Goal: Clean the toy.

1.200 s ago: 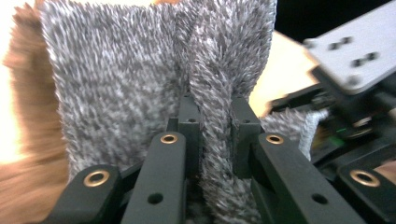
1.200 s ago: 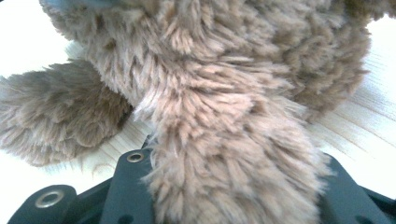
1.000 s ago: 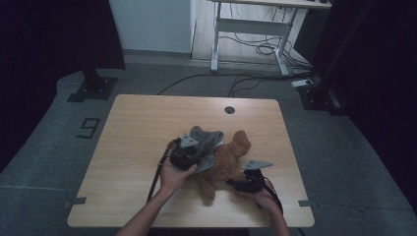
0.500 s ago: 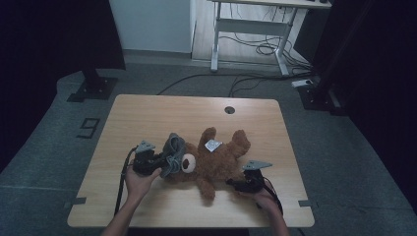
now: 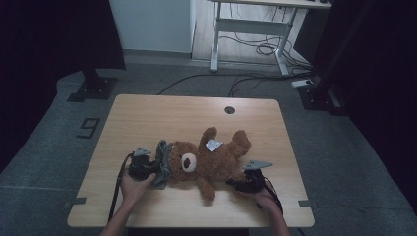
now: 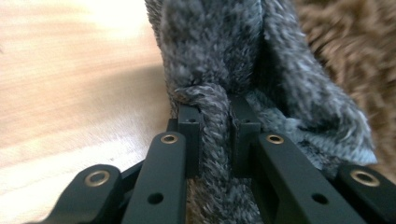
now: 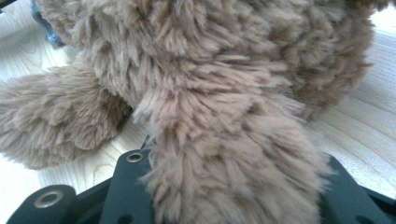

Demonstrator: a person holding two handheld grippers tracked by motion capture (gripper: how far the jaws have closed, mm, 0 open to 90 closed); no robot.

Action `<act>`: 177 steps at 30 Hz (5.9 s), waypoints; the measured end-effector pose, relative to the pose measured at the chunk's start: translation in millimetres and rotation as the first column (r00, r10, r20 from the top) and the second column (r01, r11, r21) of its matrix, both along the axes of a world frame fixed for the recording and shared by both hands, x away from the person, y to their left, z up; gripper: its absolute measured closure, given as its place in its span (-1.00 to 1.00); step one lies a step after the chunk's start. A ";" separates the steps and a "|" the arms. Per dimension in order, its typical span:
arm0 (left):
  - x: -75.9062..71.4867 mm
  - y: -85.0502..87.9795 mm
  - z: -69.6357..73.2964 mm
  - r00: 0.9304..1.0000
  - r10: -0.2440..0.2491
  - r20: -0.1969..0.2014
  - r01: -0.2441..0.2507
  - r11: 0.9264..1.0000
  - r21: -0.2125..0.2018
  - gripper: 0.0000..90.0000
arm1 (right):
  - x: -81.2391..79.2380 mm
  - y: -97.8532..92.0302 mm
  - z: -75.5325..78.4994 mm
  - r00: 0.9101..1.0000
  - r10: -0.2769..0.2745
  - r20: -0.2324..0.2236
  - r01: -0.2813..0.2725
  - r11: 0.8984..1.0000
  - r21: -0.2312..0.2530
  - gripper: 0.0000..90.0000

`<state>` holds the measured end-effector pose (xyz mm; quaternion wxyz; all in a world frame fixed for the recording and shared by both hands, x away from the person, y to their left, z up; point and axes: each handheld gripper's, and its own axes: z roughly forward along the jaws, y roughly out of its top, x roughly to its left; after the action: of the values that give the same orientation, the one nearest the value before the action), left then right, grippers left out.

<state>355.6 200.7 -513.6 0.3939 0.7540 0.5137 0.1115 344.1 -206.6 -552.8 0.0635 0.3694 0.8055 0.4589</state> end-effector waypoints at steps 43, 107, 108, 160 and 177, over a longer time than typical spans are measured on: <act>26.5 -117.0 66.9 0.977 -0.178 0.121 0.166 0.981 0.105 0.73 | -2.9 2.7 0.0 1.000 -0.017 0.023 0.018 1.000 -0.024 0.23; 12.7 -80.8 43.9 0.984 -0.139 0.112 0.146 0.988 -0.059 0.75 | 0.9 -17.1 29.8 0.976 -0.169 0.136 0.160 0.984 0.071 -0.53; 10.2 -80.6 42.6 0.984 -0.135 0.119 0.144 0.987 -0.067 0.75 | 1.1 -16.9 34.4 0.974 -0.178 0.143 0.168 0.983 0.078 -0.57; -30.1 -108.5 88.9 0.946 -0.204 0.251 0.250 0.953 -0.168 0.73 | -11.4 -19.5 31.2 0.937 -0.275 0.216 0.250 0.959 0.133 0.54; 14.2 -218.2 63.7 0.934 -0.339 0.117 0.335 0.941 0.049 0.73 | -12.3 -20.2 31.1 0.931 -0.261 0.255 0.241 0.964 0.109 0.54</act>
<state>369.9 -17.5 -449.9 0.4274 0.8281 0.3498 0.0960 331.8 -226.9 -521.7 0.2153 0.4063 0.7177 0.5229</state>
